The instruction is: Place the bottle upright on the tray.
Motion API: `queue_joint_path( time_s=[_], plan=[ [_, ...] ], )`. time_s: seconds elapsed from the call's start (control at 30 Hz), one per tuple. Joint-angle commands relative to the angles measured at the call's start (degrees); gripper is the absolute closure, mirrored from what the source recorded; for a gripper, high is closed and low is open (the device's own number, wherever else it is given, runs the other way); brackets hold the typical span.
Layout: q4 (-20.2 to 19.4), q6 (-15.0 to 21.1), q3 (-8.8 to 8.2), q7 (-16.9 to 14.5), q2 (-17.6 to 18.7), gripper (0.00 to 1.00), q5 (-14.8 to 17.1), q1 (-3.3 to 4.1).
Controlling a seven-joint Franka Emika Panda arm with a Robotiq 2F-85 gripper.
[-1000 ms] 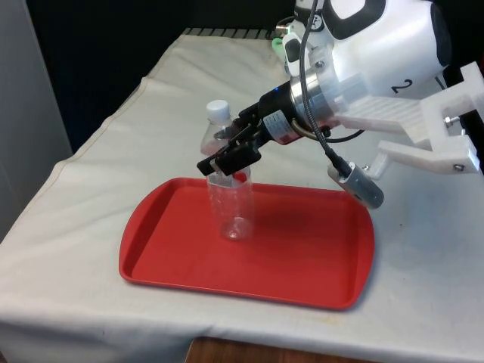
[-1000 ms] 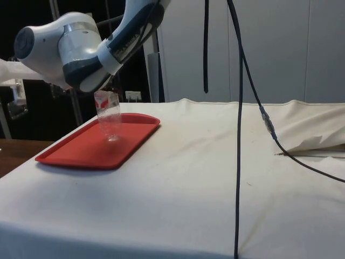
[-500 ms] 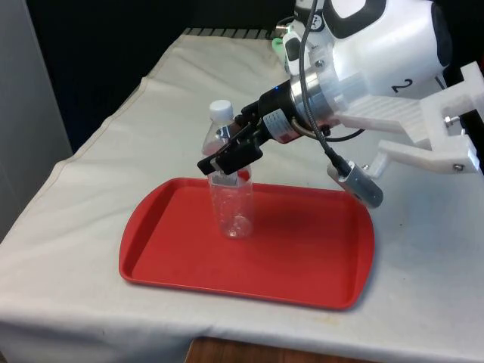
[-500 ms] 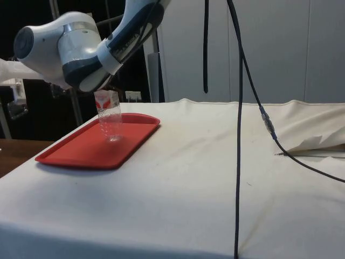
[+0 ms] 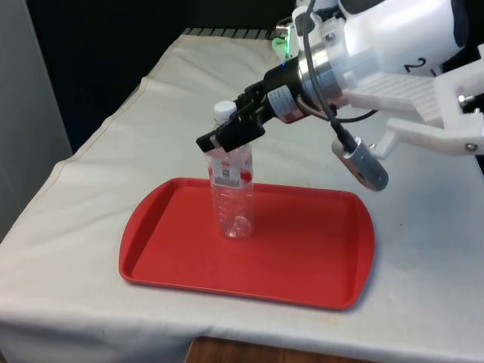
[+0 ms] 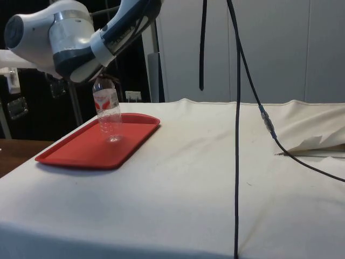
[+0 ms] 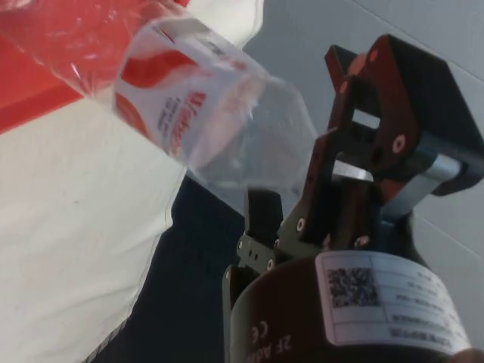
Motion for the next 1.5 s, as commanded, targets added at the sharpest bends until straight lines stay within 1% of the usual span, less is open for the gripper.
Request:
queue_joint_path(
  time_s=[0.0, 0.17, 0.2, 0.27, 0.47, 0.5, 0.67, 0.87, 1.03, 1.07, 1.1, 1.27, 1.3, 1.33, 1.47],
  plan=[
    [0.17, -0.52, 0.0, -0.11, -0.4, 0.0, -0.11, 0.17],
    [1.95, -2.86, 0.11, -0.63, -0.57, 0.0, -0.86, 0.34],
    [2.12, -2.81, 0.11, -0.52, -0.06, 0.0, -0.92, 0.23],
    [2.58, -3.55, 0.11, -0.8, -0.52, 0.0, -1.03, 0.4],
    [4.58, -5.79, 0.11, -1.26, -0.52, 0.0, -1.49, 0.52],
    [4.7, -5.84, 0.11, -1.2, -0.11, 0.0, -1.55, 0.46],
    [6.19, -7.39, 0.17, -1.6, -0.52, 0.0, -1.78, 0.52],
    [7.39, -8.37, 0.23, -1.78, -0.52, 0.0, -1.78, 0.46],
    [9.0, -9.57, 0.34, -2.06, -0.57, 0.0, -1.55, 0.29],
    [9.0, -9.57, 0.17, -1.95, -0.23, 0.0, -1.89, 0.4],
    [9.22, -9.68, 0.34, -2.06, -0.63, 0.0, -1.49, 0.23],
    [10.54, -10.49, 0.74, -2.12, -0.74, 0.0, -1.15, -0.06],
    [10.49, -10.49, 0.4, -2.06, -0.34, 0.0, -1.78, 0.17],
    [10.71, -10.6, 0.86, -2.12, -0.8, 0.0, -1.15, -0.11],
    [11.34, -11.0, 1.09, -2.01, -1.09, 0.0, -0.63, -0.34]
  ],
)
